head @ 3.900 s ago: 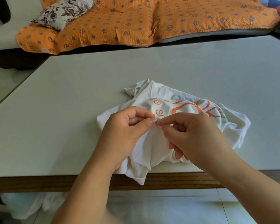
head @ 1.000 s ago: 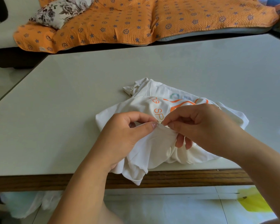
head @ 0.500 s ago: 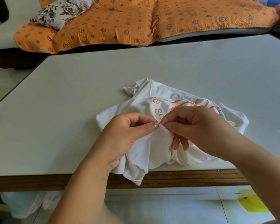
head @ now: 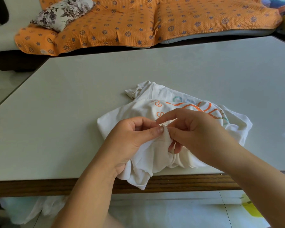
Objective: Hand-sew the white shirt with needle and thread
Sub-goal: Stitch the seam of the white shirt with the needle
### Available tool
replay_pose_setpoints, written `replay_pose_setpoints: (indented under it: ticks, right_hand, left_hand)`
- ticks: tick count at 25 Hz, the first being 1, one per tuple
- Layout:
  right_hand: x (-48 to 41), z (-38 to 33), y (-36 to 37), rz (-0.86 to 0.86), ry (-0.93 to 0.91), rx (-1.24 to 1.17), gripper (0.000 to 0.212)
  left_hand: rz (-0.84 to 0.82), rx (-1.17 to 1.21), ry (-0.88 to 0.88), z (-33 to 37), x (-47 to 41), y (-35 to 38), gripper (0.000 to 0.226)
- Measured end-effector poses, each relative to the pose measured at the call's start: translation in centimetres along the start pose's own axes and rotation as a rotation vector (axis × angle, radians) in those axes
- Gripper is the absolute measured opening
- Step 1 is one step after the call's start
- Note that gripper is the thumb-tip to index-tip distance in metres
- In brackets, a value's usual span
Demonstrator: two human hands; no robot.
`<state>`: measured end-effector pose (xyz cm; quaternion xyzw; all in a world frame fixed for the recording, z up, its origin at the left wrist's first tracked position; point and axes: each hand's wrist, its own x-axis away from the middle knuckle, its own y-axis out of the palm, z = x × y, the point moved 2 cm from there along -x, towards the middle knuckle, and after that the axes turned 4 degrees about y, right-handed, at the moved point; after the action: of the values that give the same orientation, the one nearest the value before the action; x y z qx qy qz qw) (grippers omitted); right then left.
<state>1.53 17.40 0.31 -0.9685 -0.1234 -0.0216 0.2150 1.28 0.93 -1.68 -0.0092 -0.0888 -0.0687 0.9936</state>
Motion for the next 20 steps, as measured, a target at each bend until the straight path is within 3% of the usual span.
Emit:
replay_pose_setpoints:
  ticks: [4, 11, 14, 17, 20]
  right_hand:
    - [0.0, 0.3, 0.5, 0.02, -0.051, -0.061, 0.022]
    - [-0.5, 0.2, 0.2, 0.218, -0.093, -0.171, 0.012]
    - [-1.1, 0.3, -0.3, 0.223, -0.002, -0.434, 0.013]
    - [-1.7, 0.4, -0.7, 0.091, 0.138, -0.819, 0.012]
    - [-2.2, 0.8, -1.1, -0.012, 0.246, -1.036, 0.011]
  left_hand:
    - [0.011, 0.016, -0.001, -0.2, -0.2, 0.0, 0.021]
    - [-0.007, -0.025, -0.025, 0.0, -0.1, -0.1, 0.023]
    - [0.018, -0.048, -0.03, 0.1, -0.1, -0.2, 0.015]
    - [0.038, -0.049, -0.028, 0.0, -0.1, -0.3, 0.019]
    - [0.062, -0.036, -0.019, -0.1, -0.3, -0.4, 0.019]
